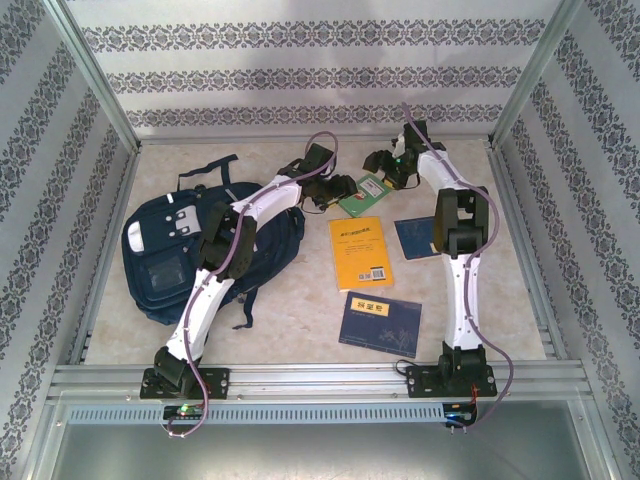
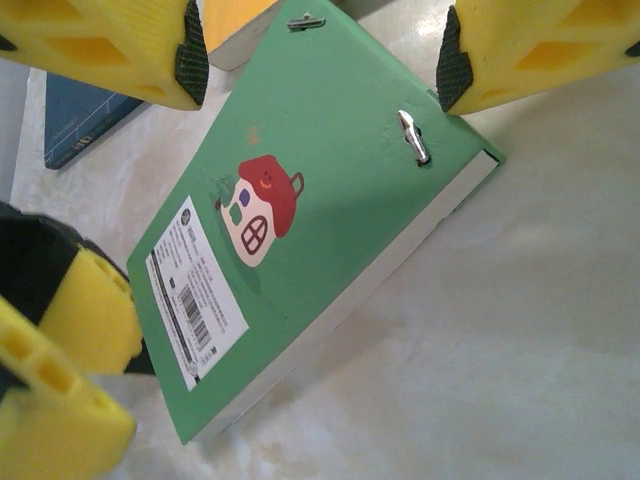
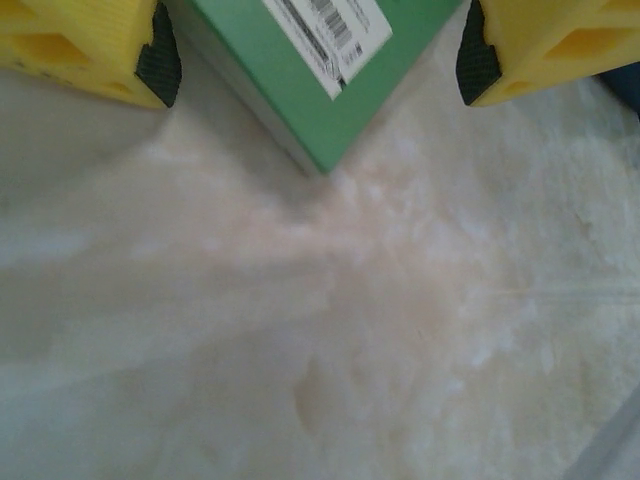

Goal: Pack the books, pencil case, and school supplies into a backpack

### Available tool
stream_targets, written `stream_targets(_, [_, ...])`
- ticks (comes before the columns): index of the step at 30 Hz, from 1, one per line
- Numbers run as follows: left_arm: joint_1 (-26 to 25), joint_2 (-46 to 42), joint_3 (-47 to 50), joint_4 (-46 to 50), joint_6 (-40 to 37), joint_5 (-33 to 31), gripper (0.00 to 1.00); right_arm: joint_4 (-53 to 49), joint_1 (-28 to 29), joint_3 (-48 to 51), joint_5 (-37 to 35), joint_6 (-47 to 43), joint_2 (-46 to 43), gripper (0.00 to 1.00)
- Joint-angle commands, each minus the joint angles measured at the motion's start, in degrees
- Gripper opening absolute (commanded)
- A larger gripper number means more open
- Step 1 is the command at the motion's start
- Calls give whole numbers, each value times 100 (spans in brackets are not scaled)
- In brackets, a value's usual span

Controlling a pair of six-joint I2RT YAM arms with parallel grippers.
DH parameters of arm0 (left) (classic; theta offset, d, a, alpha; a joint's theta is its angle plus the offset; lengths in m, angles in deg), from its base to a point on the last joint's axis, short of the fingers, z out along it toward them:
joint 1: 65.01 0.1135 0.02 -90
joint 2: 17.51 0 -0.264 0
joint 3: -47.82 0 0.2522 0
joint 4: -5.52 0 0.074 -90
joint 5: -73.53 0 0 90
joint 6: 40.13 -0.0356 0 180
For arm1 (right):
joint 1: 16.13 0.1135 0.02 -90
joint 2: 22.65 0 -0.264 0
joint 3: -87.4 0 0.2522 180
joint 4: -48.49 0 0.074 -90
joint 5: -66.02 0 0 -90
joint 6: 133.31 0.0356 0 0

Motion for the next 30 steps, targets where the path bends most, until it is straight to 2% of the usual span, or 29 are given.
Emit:
stream_targets(1, [-41, 155, -230, 347, -142, -88, 64, -149, 20, 610, 189, -38, -530, 73])
stream_targets(8, [63, 150, -324, 583, -386, -137, 64, 106, 18, 1787, 111, -100, -1346, 70])
stream_targets(15, [103, -167, -214, 1007, -775, -284, 64, 223, -2, 2408, 189, -12, -1623, 67])
stream_targets(20, [99, -444, 194, 881, -842, -394, 65, 214, -6, 2555, 173, -100, -1690, 66])
stream_targets(30, [151, 338, -713, 1286, -913, -190, 61, 120, 72, 2346, 677, -159, -1542, 59])
